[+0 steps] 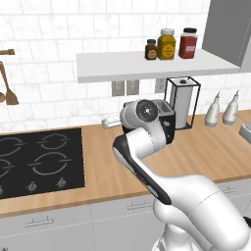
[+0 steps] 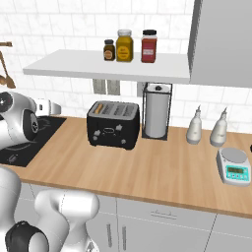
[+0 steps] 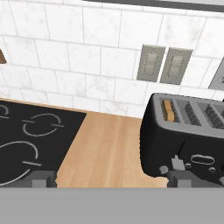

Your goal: Start the toaster. Once the lever pops up, take the bread to the plate on the dining counter.

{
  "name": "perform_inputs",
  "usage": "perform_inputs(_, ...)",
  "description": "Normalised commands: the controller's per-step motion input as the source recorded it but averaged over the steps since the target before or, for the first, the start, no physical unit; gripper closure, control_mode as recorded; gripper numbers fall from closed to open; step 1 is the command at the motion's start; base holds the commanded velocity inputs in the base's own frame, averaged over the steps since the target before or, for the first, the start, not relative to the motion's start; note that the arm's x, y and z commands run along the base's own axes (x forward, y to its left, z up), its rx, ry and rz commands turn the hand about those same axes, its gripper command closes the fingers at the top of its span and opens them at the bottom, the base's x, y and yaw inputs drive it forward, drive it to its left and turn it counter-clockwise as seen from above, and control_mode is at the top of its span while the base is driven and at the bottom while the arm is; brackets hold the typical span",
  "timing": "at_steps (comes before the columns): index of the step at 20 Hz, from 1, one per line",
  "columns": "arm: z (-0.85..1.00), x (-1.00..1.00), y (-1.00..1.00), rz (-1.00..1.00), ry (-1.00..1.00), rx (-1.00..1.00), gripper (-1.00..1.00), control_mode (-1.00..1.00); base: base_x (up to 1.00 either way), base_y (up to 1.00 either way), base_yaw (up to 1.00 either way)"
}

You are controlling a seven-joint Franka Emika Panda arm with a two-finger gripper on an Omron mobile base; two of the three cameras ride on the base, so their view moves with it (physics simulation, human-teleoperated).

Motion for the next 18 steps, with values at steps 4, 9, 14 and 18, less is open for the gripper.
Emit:
perform_inputs(4, 0.0, 0.0, 0.0, 0.0, 0.0, 0.0, -1.0, -1.0, 0.0, 0.0, 0.0)
perform_inputs(9, 0.0, 0.0, 0.0, 0.0, 0.0, 0.0, -1.0, -1.0, 0.0, 0.0, 0.0)
perform_inputs(14, 0.0, 0.0, 0.0, 0.0, 0.0, 0.0, -1.0, -1.0, 0.0, 0.0, 0.0)
perform_inputs(18, 0.0, 0.0, 0.0, 0.0, 0.0, 0.0, -1.0, -1.0, 0.0, 0.0, 0.0)
